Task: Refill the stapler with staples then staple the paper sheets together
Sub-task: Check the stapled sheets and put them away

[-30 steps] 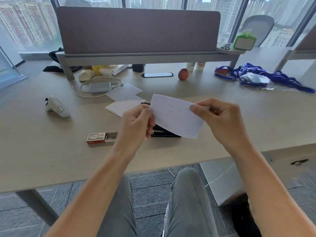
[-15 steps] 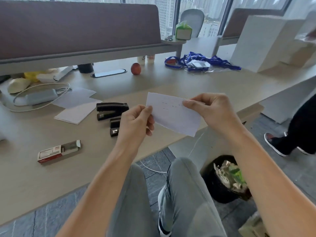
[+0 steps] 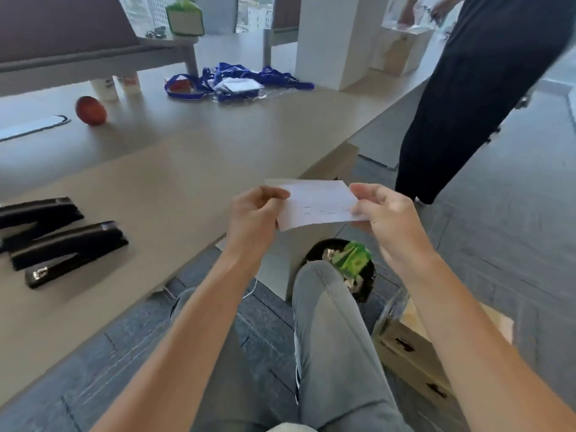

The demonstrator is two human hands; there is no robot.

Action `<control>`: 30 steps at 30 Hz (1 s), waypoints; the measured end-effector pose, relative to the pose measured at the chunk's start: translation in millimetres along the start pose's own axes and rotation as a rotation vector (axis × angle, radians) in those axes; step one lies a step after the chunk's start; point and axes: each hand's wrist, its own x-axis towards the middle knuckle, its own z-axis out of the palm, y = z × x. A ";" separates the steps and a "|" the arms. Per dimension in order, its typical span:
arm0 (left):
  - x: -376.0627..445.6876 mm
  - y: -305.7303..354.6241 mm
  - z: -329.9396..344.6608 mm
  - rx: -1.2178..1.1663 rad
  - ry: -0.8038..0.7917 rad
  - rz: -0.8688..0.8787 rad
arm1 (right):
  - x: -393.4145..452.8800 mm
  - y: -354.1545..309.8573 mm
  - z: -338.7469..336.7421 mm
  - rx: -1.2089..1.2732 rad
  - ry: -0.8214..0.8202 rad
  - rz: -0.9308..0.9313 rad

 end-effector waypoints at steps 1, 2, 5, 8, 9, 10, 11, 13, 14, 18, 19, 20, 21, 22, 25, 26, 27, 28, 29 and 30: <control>3.5 -6.8 10.4 0.041 -0.026 0.002 | 4.1 8.7 -9.1 0.025 0.042 0.022; 6.5 -12.9 21.0 0.073 -0.050 0.002 | 9.3 17.5 -18.3 0.050 0.083 0.057; 16.6 -32.2 54.9 0.151 -0.119 -0.021 | 28.1 42.8 -46.1 0.082 0.131 0.213; 26.3 -54.1 85.8 0.305 -0.131 -0.033 | 42.7 67.8 -69.7 0.039 0.069 0.307; 30.5 -62.9 94.8 0.350 -0.129 -0.043 | 48.2 76.9 -75.8 -0.001 0.057 0.303; 34.5 -71.6 103.0 0.394 -0.128 -0.066 | 53.6 86.4 -80.9 -0.032 0.057 0.297; 37.8 -79.7 111.1 0.422 -0.131 -0.084 | 59.0 96.6 -85.2 -0.051 0.065 0.297; 42.4 -94.7 126.4 0.462 -0.131 -0.127 | 69.0 115.8 -91.2 -0.060 0.081 0.318; 44.4 -100.7 133.6 0.478 -0.131 -0.147 | 73.7 124.7 -93.5 -0.052 0.088 0.335; 52.1 -125.1 147.2 0.553 -0.124 -0.188 | 94.6 156.8 -96.2 0.004 0.090 0.429; 54.0 -130.9 147.2 0.597 -0.117 -0.184 | 101.3 163.8 -95.6 0.021 0.101 0.464; 56.6 -138.1 146.4 0.637 -0.113 -0.179 | 108.0 169.7 -95.1 0.041 0.120 0.502; 58.4 -143.8 145.1 0.670 -0.115 -0.171 | 114.8 176.6 -95.0 0.055 0.140 0.533; 59.9 -150.2 143.0 0.708 -0.124 -0.162 | 121.0 181.8 -94.6 0.070 0.159 0.555; 62.6 -172.0 130.2 0.915 -0.170 -0.064 | 139.3 194.9 -92.5 0.072 0.204 0.609; 62.9 -179.5 124.0 1.016 -0.186 -0.022 | 145.1 199.4 -91.3 0.076 0.213 0.624; 63.1 -186.8 117.1 1.114 -0.197 0.007 | 150.8 204.6 -89.6 0.072 0.221 0.642; 62.7 -193.6 109.9 1.205 -0.207 0.024 | 156.3 210.3 -87.6 0.045 0.238 0.650; 61.3 -199.5 102.4 1.294 -0.220 0.026 | 159.6 214.1 -86.0 -0.026 0.246 0.640; 59.0 -205.0 95.0 1.384 -0.241 0.017 | 162.7 221.2 -85.3 -0.112 0.252 0.616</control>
